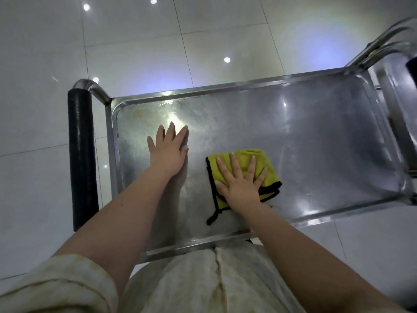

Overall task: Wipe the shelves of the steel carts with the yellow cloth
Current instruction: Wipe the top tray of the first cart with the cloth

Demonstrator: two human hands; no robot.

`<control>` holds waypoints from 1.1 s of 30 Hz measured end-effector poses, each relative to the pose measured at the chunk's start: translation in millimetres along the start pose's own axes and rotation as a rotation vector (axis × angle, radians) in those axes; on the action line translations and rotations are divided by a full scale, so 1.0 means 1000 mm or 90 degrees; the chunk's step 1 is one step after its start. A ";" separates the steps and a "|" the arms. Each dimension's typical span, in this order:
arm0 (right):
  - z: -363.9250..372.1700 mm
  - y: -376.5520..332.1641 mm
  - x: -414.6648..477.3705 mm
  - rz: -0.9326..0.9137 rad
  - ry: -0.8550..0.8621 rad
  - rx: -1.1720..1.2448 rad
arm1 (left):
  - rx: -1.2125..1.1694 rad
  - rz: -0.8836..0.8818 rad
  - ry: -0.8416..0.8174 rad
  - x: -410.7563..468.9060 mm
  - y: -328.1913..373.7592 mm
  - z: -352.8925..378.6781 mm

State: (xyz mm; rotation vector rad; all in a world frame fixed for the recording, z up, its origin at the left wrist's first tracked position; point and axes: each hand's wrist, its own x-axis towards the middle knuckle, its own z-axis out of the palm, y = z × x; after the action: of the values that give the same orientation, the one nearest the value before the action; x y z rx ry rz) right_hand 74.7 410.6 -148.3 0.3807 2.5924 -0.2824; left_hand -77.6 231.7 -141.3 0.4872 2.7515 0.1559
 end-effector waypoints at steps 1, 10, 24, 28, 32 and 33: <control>-0.013 -0.003 0.022 -0.001 0.005 0.000 | -0.003 -0.009 -0.005 0.003 -0.003 -0.001; -0.105 -0.014 0.184 0.006 0.028 0.010 | -0.052 0.011 0.029 0.029 0.016 -0.008; 0.016 0.085 -0.052 -0.084 0.007 -0.048 | -0.012 0.064 0.003 0.051 0.062 -0.014; 0.005 0.089 -0.040 -0.085 0.016 -0.040 | -0.033 0.047 0.016 0.051 0.068 -0.013; -0.041 0.075 0.056 -0.021 0.031 -0.004 | -0.046 0.022 0.015 0.054 0.072 -0.011; -0.057 0.072 0.086 -0.010 0.041 0.004 | -0.054 0.013 0.016 0.054 0.074 -0.012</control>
State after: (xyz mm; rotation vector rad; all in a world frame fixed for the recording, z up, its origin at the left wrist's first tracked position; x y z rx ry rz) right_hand -0.1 512.5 -152.2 0.3779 2.6594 -0.2893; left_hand -106.5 319.3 -135.3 0.4940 2.7518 0.2844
